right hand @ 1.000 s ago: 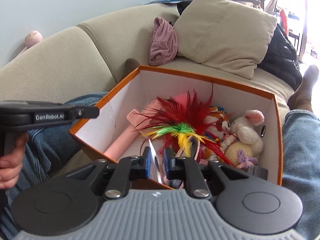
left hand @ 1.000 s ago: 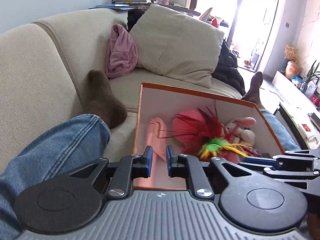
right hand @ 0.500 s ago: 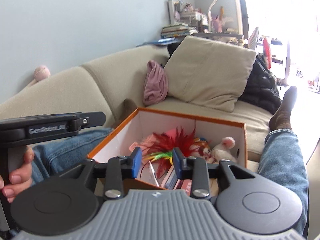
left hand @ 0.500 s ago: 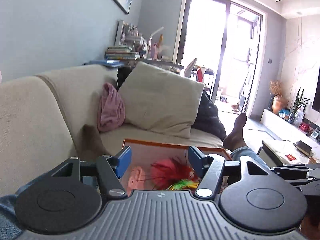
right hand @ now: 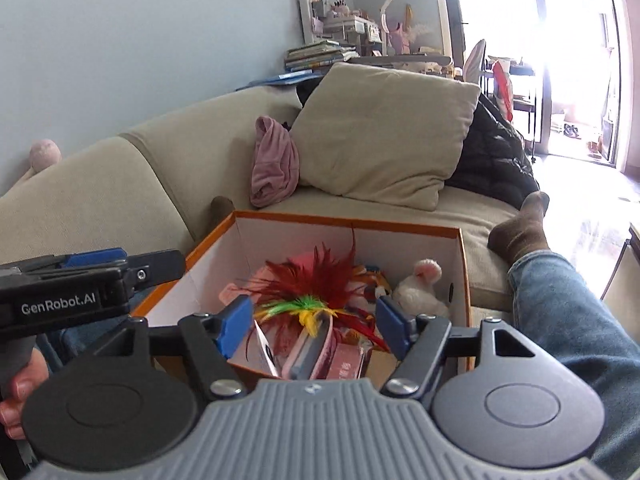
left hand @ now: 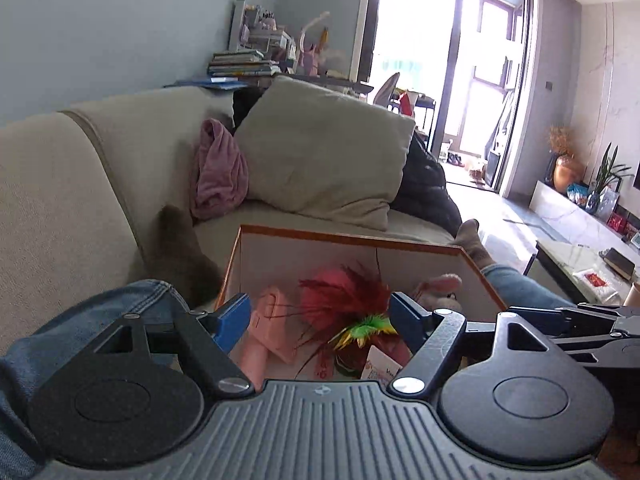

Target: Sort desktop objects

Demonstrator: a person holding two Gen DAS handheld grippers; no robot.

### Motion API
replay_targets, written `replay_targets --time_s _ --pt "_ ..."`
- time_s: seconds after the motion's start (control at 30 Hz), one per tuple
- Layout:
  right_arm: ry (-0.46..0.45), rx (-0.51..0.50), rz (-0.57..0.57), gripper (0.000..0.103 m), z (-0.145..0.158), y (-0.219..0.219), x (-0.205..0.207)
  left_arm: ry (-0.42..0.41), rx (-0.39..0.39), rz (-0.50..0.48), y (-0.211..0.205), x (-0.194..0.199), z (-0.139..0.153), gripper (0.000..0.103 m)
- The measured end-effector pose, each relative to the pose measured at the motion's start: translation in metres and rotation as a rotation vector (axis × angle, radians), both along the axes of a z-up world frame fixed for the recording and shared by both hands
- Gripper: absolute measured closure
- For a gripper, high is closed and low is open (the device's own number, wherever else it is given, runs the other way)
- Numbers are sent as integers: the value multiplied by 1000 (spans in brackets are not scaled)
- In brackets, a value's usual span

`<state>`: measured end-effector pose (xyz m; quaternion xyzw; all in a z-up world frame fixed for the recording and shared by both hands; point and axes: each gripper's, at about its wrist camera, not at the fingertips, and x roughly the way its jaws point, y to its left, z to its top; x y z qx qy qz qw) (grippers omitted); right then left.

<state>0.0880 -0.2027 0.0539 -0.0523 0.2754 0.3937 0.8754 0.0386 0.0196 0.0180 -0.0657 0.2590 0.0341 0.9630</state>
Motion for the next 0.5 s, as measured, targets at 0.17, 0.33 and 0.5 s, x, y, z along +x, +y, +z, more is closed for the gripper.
replay_targets --time_s 0.17,0.33,0.5 --pt "40 -31 -8 33 -24 5 14 87 29 32 -4 18 -21 14" --pt "64 -53 9 33 -37 10 20 153 50 52 -8 29 -32 14" --pt "67 -66 10 32 -44 11 19 208 40 67 -9 34 -39 14"
